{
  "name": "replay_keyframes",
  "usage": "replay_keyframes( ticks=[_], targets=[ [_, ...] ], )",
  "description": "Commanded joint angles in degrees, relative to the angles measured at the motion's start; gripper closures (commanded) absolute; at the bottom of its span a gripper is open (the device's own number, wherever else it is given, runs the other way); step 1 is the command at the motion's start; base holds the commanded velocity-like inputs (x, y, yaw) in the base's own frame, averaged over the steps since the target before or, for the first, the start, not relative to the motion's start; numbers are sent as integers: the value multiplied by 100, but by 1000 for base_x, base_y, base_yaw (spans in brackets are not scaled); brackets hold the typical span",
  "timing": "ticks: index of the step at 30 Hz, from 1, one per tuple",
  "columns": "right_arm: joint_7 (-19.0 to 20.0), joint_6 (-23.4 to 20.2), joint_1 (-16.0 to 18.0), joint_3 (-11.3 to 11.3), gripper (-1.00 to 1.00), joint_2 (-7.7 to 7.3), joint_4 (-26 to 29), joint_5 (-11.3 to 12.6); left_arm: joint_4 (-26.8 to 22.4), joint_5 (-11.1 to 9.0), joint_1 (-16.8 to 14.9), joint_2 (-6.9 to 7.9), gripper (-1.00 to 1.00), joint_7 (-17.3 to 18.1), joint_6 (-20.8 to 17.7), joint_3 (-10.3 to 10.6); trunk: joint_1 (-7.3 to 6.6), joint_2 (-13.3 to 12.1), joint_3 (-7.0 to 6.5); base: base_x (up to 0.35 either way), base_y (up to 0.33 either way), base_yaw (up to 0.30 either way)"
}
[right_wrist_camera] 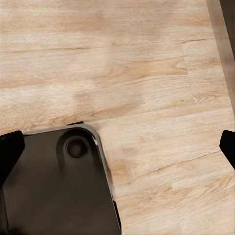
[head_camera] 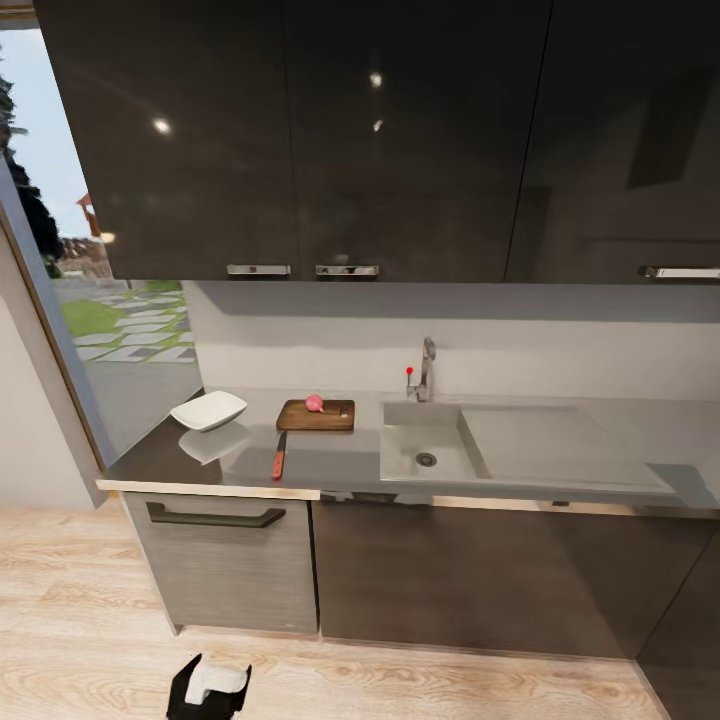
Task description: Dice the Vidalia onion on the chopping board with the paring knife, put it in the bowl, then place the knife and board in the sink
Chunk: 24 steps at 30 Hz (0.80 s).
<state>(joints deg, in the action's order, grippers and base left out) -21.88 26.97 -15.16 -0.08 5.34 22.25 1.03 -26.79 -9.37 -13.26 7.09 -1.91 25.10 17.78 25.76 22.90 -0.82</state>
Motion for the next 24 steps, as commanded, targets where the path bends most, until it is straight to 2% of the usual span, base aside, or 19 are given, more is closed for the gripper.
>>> replay_keyframes(
  ticks=[1,4,6,7,9,13,21,24],
  targets=[
    [-10,10,-4,0,-100,2,8,11,-330,-55,98,32,-100,-24,-188,-43,3,2,1,0,0,0],
    [-10,10,-4,1,-100,2,8,11,-1091,-55,364,70,-100,-22,-577,-348,3,2,1,0,0,0],
    [-10,10,-4,3,-100,2,8,11,-2045,-56,711,88,-100,-8,-966,-713,3,2,1,0,0,0],
    [-10,10,-4,2,-100,2,8,11,-2291,-56,801,90,-100,-3,-1061,-794,3,2,1,0,0,0],
    [-10,10,-4,0,-100,2,8,11,-3196,-53,1113,96,-100,7,-1389,-1028,3,2,1,0,0,0],
    [-10,10,-4,0,-100,2,8,11,-4106,-48,1336,99,-100,18,-1645,-1154,3,2,1,0,0,0],
    [-10,10,-4,0,-100,3,8,11,-5457,-47,1809,94,-100,23,-1751,-1195,3,2,1,0,0,0],
    [-10,10,-4,1,-100,2,8,11,-5731,-47,1882,87,-100,23,-1839,-1202,3,2,1,0,0,0]
  ],
)
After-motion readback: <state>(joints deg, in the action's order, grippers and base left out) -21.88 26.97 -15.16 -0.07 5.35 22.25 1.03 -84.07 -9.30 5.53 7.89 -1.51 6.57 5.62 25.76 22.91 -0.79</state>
